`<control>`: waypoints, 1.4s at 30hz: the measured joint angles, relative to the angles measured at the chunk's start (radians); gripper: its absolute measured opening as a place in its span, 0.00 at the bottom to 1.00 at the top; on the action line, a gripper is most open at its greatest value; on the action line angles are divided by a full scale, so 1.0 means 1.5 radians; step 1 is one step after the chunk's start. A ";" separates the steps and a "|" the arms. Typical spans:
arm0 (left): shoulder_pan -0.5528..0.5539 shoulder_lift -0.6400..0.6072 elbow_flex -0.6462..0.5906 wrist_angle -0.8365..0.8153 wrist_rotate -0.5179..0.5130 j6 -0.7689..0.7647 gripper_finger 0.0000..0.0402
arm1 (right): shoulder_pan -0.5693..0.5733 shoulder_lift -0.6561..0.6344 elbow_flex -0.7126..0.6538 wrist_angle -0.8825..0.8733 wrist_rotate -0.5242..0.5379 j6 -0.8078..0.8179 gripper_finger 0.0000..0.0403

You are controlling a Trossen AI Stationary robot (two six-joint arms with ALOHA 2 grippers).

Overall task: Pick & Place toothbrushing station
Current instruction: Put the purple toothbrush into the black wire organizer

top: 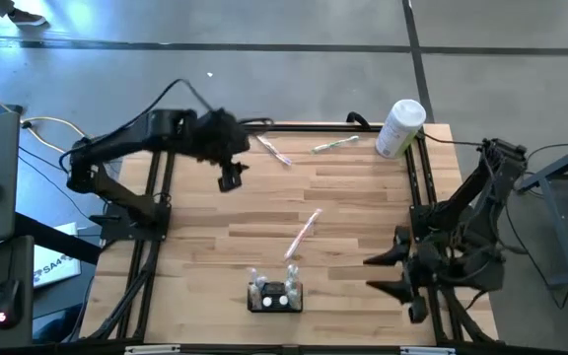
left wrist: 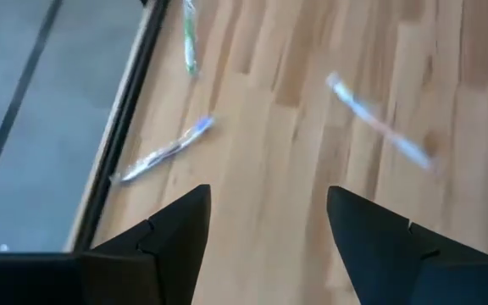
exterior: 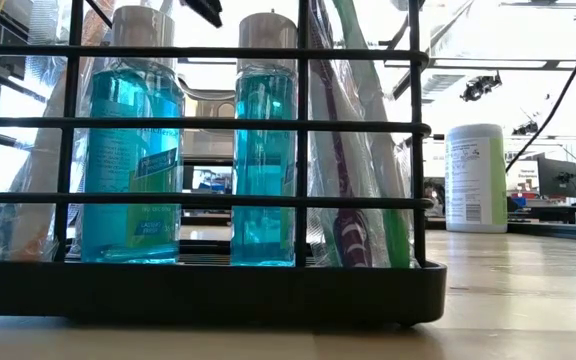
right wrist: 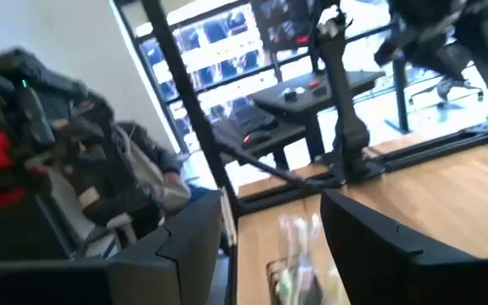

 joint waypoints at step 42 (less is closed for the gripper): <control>0.284 0.386 0.000 0.143 0.183 0.520 0.58 | -0.162 -0.051 0.000 -0.080 0.002 0.025 0.49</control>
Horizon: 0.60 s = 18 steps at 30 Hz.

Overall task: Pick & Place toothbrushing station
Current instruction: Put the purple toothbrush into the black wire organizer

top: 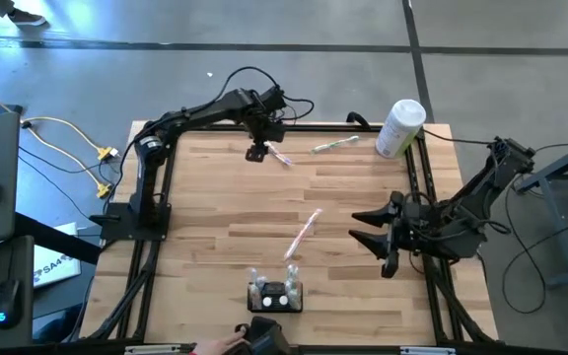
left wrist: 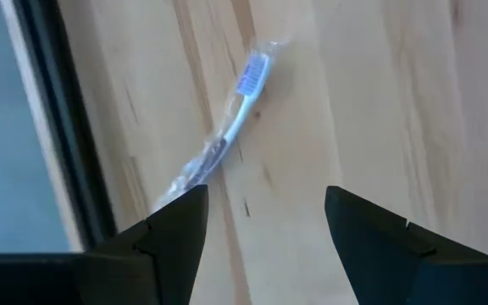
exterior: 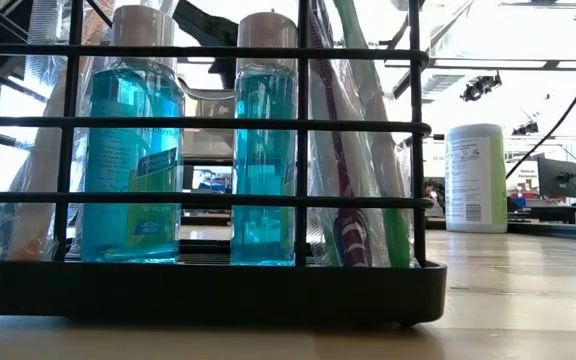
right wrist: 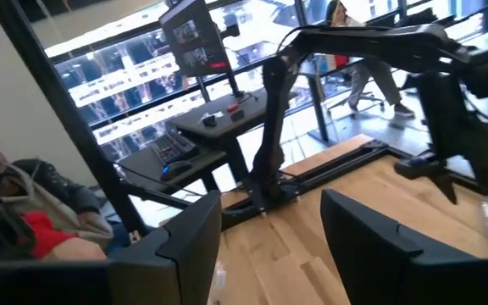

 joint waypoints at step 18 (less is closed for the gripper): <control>-0.036 0.067 -0.001 0.082 -0.037 -0.074 0.58 | -0.074 0.000 0.000 -0.008 -0.125 0.019 0.49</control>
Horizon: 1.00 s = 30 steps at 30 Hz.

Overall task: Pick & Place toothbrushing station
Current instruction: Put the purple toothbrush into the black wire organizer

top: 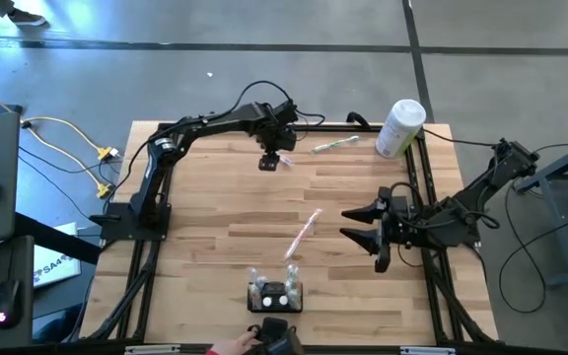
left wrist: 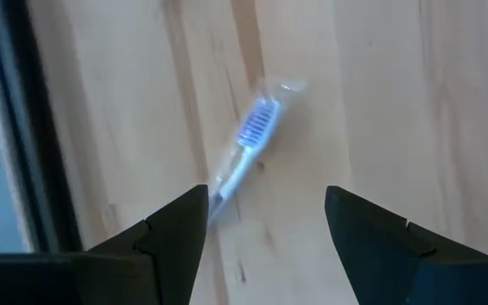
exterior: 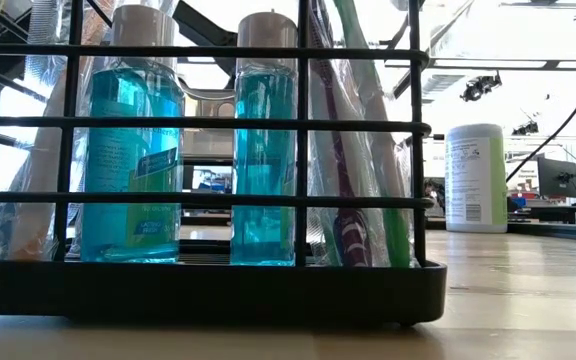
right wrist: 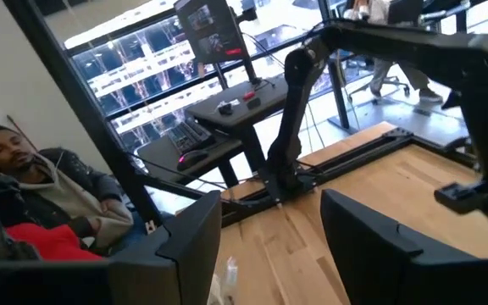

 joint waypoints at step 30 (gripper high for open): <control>-0.010 0.119 0.001 0.035 -0.009 -0.006 0.52 | 0.001 0.000 0.000 -0.038 0.000 0.063 0.49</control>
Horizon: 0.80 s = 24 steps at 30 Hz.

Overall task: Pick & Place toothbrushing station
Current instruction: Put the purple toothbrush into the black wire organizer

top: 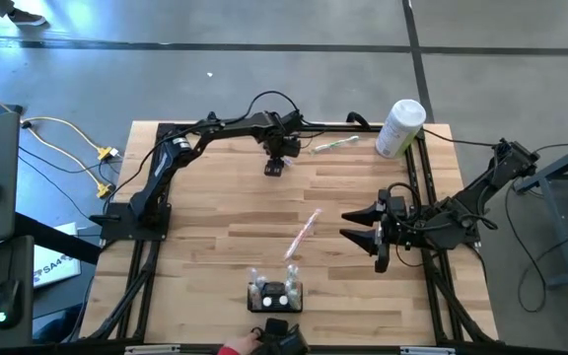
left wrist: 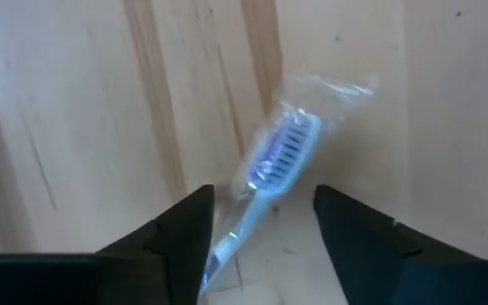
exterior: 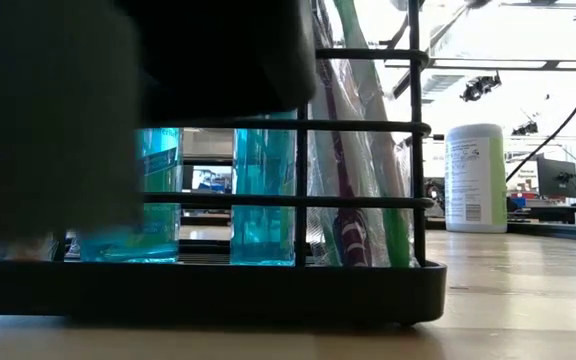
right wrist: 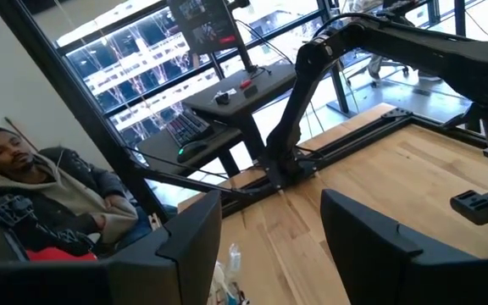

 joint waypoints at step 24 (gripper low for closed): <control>-0.042 -0.019 0.125 -0.184 -0.070 -0.125 0.01 | 0.002 0.000 0.000 -0.002 -0.088 0.007 0.49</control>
